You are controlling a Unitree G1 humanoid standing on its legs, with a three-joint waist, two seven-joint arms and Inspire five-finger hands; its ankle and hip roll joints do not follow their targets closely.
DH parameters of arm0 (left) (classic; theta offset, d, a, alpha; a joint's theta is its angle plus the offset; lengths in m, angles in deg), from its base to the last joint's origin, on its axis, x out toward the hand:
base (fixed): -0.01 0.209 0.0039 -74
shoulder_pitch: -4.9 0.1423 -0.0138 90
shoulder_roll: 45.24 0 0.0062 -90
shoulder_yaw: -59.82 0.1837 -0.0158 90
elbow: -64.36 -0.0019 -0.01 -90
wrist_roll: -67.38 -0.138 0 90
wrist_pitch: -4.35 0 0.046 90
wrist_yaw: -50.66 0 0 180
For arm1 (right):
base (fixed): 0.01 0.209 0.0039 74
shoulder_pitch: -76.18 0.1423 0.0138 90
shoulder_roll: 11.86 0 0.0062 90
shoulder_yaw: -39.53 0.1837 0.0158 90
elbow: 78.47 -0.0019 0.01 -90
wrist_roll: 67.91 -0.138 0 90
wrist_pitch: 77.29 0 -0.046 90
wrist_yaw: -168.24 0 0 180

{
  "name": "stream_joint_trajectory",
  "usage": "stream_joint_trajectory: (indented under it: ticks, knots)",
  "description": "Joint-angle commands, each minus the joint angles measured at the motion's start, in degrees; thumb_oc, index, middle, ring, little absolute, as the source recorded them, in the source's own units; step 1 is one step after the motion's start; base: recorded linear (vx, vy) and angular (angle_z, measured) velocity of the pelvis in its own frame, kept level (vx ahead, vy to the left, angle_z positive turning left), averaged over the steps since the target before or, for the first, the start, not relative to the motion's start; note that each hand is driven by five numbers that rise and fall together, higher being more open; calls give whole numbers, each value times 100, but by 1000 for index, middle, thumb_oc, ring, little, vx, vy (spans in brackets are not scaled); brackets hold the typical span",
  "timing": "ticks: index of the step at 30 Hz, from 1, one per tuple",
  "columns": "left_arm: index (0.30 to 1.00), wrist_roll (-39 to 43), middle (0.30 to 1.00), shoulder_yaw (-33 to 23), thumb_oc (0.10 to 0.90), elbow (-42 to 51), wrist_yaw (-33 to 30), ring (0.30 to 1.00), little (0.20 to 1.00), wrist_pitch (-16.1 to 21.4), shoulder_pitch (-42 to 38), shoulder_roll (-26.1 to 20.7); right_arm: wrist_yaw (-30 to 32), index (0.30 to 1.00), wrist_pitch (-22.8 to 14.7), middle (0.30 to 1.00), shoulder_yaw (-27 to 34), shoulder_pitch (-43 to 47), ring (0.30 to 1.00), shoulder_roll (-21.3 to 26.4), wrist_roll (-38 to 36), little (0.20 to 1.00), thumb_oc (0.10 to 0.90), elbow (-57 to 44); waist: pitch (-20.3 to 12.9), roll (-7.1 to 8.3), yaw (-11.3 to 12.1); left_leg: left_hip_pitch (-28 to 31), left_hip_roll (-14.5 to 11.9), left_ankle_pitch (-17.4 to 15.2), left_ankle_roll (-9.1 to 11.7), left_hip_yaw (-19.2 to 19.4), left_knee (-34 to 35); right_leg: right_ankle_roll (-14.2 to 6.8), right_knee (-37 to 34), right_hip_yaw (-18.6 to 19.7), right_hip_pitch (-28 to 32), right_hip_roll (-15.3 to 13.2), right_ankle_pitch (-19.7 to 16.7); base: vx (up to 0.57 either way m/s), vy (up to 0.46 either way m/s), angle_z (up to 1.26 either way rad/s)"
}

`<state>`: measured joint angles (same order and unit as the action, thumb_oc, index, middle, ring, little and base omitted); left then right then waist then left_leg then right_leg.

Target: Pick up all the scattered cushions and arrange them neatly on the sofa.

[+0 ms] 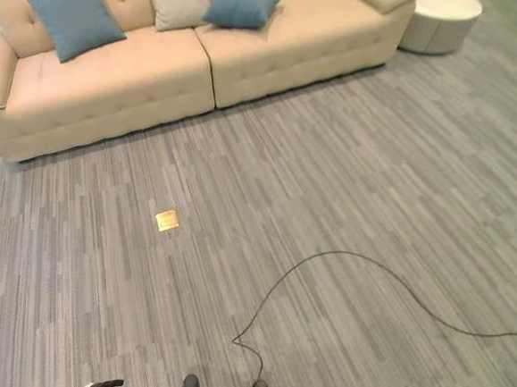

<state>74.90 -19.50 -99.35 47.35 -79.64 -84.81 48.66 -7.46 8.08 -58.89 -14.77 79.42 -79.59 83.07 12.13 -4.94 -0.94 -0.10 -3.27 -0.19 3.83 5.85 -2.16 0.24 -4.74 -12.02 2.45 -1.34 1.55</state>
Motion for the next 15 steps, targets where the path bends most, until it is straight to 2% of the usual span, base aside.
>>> stream_joint_trajectory:
  ticks: [1,2,3,4,6,7,9,10,13,15]
  knots:
    - [900,155,900,125,800,-27,-82,900,900,174,-287,113,49,900,33,900,-159,-59,900,-46,182,900,800,244,37,322,5,-524,-347,-91,181,49,-1481,-211,829,126,69,-146,596,209,-275,-27]
    - [900,83,900,311,800,283,-33,900,900,298,-302,76,18,900,-21,900,-187,73,900,86,127,900,800,189,149,348,200,-968,-205,100,134,-54,-1991,-169,783,81,220,-154,657,172,-206,-25]
    - [900,84,900,313,800,288,-33,900,900,296,-297,74,17,900,-20,900,-186,69,900,86,127,900,800,186,149,343,193,-983,-207,81,133,-66,-2023,-171,786,71,223,-150,665,206,-174,-22]
    - [900,172,900,277,800,415,-37,900,900,340,-257,41,-24,900,-35,900,-144,18,900,120,88,900,800,173,149,359,258,-1284,-47,22,79,-117,-2076,-182,758,94,292,-136,733,202,-65,-10]
    - [900,276,900,189,800,458,-13,900,900,328,-189,10,-38,900,-8,900,-59,22,900,141,6,900,800,268,50,406,450,-1628,224,-45,-16,-150,-1610,-242,620,153,527,-71,874,442,-85,-2]
    - [900,280,900,99,800,330,-7,900,900,298,-161,-37,-54,900,-5,900,-28,54,900,195,-39,900,800,320,-47,380,612,-1873,175,349,25,-40,-1001,-294,523,222,795,46,965,435,-46,-5]
    - [900,255,900,71,800,278,-7,900,900,288,-157,-55,-53,900,-6,900,-39,65,900,196,-35,900,800,322,-59,402,673,-1880,182,451,31,38,-751,-309,490,283,913,58,999,442,4,-25]
    - [900,123,900,-11,800,70,-23,900,900,253,-110,-98,-56,900,-10,900,-46,125,900,180,-37,900,800,359,-105,437,802,-2091,188,572,29,188,-273,-325,502,498,1118,148,1082,454,27,-46]
    - [900,70,900,-109,800,-75,-38,900,900,220,-47,-122,-51,900,-19,900,-21,198,900,139,-81,900,800,379,-120,523,904,-2206,155,658,10,404,-134,-360,570,704,1307,153,1144,442,78,-72]
    - [900,9,900,-277,800,-256,-19,900,900,174,96,-136,-98,900,-19,900,-20,197,900,69,-55,900,800,401,-252,567,965,-1996,188,862,-130,337,-78,-415,761,819,1344,188,1083,560,183,-86]
